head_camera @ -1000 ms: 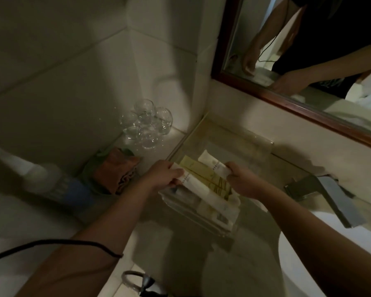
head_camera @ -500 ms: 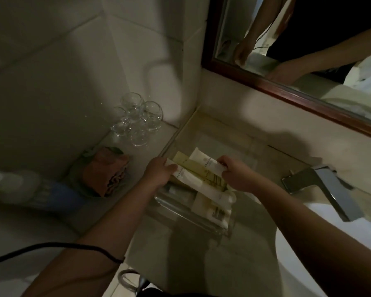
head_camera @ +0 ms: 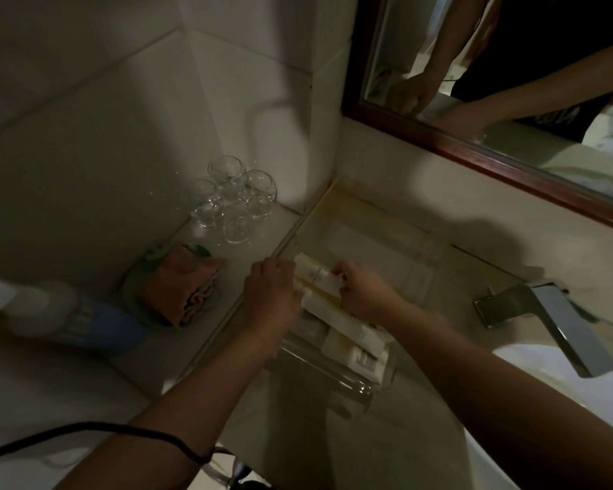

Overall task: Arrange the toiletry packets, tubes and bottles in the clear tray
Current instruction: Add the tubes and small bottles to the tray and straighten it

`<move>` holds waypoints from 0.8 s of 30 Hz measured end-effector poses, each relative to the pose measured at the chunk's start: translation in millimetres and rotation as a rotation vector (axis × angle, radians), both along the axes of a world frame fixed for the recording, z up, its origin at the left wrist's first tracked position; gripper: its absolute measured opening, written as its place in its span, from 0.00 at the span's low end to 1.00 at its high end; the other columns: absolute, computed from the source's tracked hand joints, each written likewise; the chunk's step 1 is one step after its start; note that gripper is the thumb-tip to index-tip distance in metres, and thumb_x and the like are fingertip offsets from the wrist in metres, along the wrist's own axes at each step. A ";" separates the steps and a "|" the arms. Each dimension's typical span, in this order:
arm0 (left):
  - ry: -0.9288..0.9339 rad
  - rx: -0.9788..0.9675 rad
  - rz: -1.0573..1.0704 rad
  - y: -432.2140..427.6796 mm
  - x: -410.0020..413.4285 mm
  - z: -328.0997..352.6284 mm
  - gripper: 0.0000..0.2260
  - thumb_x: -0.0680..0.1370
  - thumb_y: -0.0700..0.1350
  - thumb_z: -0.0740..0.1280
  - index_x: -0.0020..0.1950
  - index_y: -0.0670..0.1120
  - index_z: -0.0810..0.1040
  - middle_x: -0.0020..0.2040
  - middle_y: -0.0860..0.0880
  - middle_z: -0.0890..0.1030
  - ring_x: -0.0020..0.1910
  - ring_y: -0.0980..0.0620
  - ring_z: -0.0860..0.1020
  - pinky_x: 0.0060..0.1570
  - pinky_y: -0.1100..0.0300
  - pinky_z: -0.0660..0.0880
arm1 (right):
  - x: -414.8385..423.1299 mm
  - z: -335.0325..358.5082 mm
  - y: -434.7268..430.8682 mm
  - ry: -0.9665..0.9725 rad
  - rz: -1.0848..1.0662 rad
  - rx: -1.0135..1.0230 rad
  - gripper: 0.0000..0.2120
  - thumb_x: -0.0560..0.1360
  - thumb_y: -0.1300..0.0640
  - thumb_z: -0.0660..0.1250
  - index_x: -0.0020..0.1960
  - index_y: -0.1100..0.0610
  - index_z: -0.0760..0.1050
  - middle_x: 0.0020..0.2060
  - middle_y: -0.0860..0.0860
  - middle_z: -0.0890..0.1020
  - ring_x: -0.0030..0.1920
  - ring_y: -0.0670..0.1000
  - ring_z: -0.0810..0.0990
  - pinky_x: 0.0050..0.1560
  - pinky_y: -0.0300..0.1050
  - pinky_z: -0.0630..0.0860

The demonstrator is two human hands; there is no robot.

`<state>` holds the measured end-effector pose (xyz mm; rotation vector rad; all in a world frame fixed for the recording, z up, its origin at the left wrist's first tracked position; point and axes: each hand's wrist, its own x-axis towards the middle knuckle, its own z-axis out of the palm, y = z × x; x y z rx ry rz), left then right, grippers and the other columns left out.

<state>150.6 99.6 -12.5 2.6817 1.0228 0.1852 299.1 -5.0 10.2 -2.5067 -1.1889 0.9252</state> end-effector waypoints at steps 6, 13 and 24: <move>0.155 -0.058 -0.355 -0.1 6.3 -2.8 0.13 0.74 0.45 0.64 0.58 0.47 0.77 0.58 0.46 0.75 0.54 0.43 0.74 0.47 0.51 0.74 | -9.5 -7.3 -9.4 -0.302 0.043 0.089 0.17 0.76 0.58 0.61 0.65 0.51 0.69 0.59 0.52 0.76 0.53 0.56 0.78 0.46 0.48 0.75; 0.134 -0.086 -0.461 4.2 18.2 -3.5 0.08 0.76 0.48 0.64 0.52 0.47 0.78 0.52 0.48 0.77 0.47 0.45 0.78 0.42 0.52 0.76 | -13.5 -19.6 -20.5 -0.474 0.086 0.078 0.07 0.75 0.52 0.62 0.52 0.52 0.72 0.47 0.52 0.81 0.48 0.55 0.78 0.45 0.48 0.69; -0.049 -0.242 -0.255 4.4 23.7 -7.2 0.07 0.76 0.49 0.68 0.48 0.46 0.81 0.48 0.48 0.79 0.48 0.48 0.77 0.42 0.58 0.69 | 1.6 -9.0 -16.9 -0.466 0.026 0.080 0.04 0.76 0.56 0.61 0.50 0.51 0.71 0.41 0.51 0.81 0.39 0.55 0.78 0.37 0.46 0.74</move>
